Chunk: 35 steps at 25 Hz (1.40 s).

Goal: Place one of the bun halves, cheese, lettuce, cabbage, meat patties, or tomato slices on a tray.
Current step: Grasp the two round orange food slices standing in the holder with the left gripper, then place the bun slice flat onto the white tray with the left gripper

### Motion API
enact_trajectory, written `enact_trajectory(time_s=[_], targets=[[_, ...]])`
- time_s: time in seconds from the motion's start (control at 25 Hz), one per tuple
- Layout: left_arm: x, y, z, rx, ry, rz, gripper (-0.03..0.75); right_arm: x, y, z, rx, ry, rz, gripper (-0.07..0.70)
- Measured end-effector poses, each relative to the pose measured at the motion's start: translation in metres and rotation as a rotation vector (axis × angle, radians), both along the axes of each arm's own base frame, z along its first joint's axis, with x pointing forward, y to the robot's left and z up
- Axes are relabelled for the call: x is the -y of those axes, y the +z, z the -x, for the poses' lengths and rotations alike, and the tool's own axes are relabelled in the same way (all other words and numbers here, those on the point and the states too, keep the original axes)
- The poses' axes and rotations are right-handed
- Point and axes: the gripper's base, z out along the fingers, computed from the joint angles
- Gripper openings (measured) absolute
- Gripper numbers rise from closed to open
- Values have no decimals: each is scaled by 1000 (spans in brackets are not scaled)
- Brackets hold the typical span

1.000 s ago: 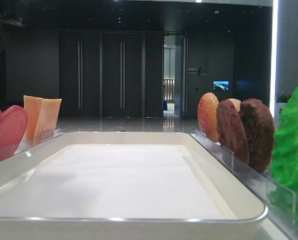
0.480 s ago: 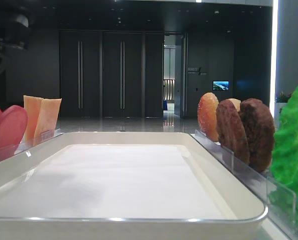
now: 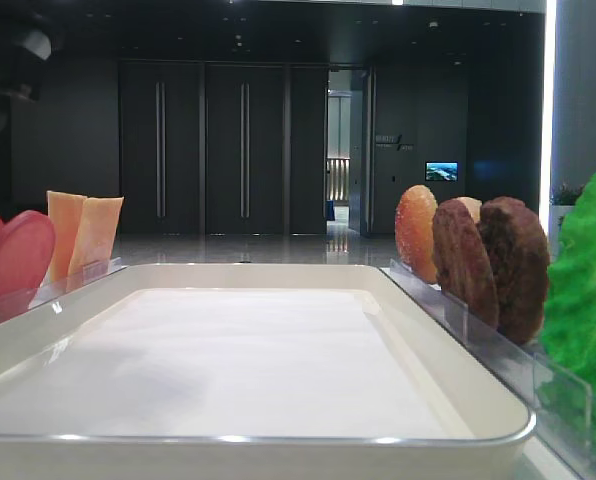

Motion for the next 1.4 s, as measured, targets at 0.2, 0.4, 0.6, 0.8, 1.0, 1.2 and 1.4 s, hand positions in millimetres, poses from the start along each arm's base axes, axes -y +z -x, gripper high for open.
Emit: enact_trajectory(time_s=[0.2, 0.4, 0.6, 0.8, 1.0, 1.2, 1.4], targets=[[0, 0, 0, -5, -15, -5, 490, 0, 0, 0, 0, 0, 0, 553], [-1, 0, 0, -9, -31, -9, 372, 0, 0, 0, 0, 0, 0, 553], [-1, 0, 0, -8, -34, -12, 228, 0, 0, 0, 0, 0, 0, 553], [-1, 0, 0, -10, -53, -16, 146, 0, 0, 0, 0, 0, 0, 553], [-2, 0, -1, -8, -66, -22, 145, 0, 0, 0, 0, 0, 0, 553], [-1, 0, 0, -15, -62, -12, 144, 0, 0, 0, 0, 0, 0, 553], [0, 2, 2, -28, -64, 12, 144, 0, 0, 0, 0, 0, 0, 553]])
